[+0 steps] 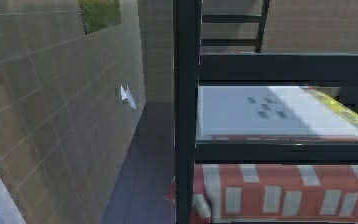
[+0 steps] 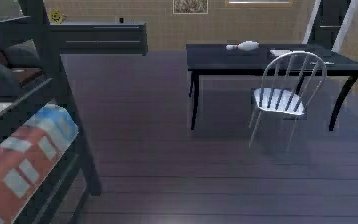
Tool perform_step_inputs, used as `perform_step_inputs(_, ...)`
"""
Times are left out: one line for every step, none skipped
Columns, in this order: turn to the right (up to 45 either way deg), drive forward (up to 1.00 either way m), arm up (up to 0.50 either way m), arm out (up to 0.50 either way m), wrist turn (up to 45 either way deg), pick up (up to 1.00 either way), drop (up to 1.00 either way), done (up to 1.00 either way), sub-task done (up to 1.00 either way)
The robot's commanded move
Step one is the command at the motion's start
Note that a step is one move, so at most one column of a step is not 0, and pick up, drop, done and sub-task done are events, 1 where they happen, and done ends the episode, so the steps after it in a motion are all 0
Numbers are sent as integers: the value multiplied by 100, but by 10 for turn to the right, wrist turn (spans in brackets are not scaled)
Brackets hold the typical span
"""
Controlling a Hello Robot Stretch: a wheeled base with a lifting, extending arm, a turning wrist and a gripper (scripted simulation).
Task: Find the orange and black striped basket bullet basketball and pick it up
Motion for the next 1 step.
perform_step_inputs(-450, 0, 0, 0, 0, 0, 0, 0, 0)
